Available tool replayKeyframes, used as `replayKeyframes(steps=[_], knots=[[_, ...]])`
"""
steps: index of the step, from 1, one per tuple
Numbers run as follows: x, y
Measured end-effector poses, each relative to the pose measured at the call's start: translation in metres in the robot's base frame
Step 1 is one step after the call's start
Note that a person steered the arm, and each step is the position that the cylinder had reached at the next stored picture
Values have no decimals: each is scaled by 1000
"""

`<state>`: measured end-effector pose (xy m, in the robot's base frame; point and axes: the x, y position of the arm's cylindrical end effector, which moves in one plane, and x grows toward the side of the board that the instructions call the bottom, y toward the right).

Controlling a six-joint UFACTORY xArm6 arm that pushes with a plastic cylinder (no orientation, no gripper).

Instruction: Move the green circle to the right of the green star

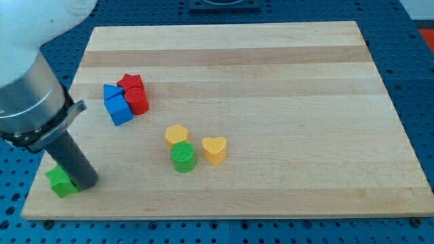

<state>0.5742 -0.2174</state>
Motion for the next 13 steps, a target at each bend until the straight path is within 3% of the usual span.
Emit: replayKeyframes(steps=[2,5,7,9,13], knots=[[0,11],[23,96],[6,184],[-30,185],[-40,101]])
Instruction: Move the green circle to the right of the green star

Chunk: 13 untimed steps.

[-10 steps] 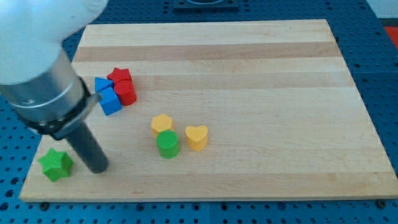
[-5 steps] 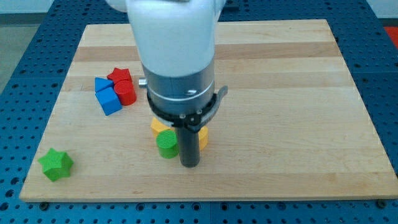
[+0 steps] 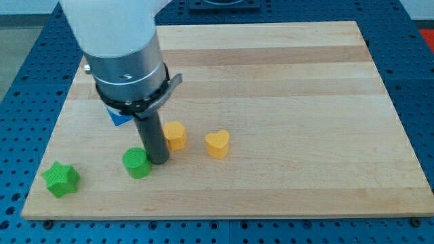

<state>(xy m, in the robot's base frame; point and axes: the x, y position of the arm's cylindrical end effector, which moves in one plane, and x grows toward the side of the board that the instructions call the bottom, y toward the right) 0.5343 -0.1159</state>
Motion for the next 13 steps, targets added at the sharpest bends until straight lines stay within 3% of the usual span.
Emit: replayKeyframes(steps=[3,9,13], knots=[[10,-67],[34,-24],[39,-63]])
